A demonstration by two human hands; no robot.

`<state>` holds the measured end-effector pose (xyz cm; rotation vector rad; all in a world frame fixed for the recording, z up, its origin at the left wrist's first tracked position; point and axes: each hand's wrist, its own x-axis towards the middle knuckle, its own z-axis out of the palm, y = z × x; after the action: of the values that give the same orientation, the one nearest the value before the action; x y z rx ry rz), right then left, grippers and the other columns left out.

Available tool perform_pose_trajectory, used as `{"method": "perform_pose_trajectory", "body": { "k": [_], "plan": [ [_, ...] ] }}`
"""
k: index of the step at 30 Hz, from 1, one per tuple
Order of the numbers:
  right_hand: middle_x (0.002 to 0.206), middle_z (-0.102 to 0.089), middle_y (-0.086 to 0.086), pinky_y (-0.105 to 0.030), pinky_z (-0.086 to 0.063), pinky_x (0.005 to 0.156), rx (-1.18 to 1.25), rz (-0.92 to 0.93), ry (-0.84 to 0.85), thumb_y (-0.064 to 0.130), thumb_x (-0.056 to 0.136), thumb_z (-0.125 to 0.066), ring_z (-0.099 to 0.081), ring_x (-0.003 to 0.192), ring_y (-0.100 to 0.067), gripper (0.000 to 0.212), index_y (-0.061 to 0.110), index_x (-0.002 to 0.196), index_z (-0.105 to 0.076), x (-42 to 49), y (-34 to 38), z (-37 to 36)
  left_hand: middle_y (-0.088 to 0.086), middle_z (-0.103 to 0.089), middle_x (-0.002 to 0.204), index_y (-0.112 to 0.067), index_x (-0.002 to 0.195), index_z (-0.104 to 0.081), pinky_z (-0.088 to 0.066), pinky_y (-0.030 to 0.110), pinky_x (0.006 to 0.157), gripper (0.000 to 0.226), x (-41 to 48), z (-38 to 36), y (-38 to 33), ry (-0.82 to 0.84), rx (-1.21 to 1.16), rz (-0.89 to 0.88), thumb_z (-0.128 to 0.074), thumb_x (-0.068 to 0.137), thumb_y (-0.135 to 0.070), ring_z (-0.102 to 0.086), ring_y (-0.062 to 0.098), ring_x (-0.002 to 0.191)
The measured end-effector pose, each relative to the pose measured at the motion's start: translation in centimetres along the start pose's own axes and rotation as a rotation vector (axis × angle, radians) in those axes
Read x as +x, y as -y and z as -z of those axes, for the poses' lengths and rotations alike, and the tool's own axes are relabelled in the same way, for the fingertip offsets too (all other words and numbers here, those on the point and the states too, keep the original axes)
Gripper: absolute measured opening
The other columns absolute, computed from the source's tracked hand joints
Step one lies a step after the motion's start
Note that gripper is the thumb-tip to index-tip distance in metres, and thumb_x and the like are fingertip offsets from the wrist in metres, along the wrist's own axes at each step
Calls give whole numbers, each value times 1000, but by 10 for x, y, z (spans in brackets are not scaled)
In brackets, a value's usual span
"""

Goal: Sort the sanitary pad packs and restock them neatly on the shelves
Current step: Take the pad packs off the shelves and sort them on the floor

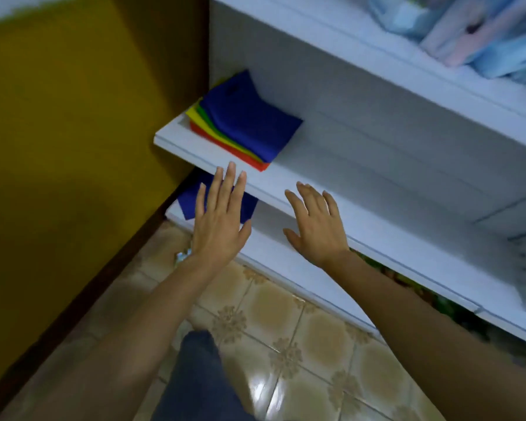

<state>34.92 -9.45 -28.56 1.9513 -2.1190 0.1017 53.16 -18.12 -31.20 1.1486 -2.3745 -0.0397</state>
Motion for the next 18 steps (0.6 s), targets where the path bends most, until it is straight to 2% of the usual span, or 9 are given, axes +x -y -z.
{"method": "perform_pose_trajectory", "body": {
  "k": [4,10,14,18],
  "plan": [
    [142,-47,-17,-52,-33,108,-75,-78,-135,35,75,-78,-45,130,-35,74,12,136,-45,-101,-55,59,11,-8,161,-12,153,-9,-20,49,116,102,-13,20,-104,-39,-17,-123,-74,79,-39,-3,25,148],
    [142,-48,-18,-54,-34,107,-210,-253,-226,37,71,-81,-48,128,-35,76,12,133,-46,-226,-140,156,10,-2,161,-17,153,3,-14,48,118,102,-10,69,-261,-69,-174,-400,-68,82,-36,0,24,148],
    [142,-47,-17,-50,-33,109,-254,-329,-299,34,71,-80,-47,128,-34,74,12,134,-49,-262,-185,201,8,-5,161,-20,152,-3,-9,46,118,103,6,104,-329,-91,-222,-549,-72,76,-30,-2,23,148],
    [143,-46,-17,-49,-30,109,-230,-426,-420,33,74,-78,-46,129,-33,78,13,138,-40,-269,-225,225,6,-8,160,-18,151,-11,-14,47,117,102,35,121,-378,-153,-244,-652,-76,73,-29,-6,23,148]
  ]
}}
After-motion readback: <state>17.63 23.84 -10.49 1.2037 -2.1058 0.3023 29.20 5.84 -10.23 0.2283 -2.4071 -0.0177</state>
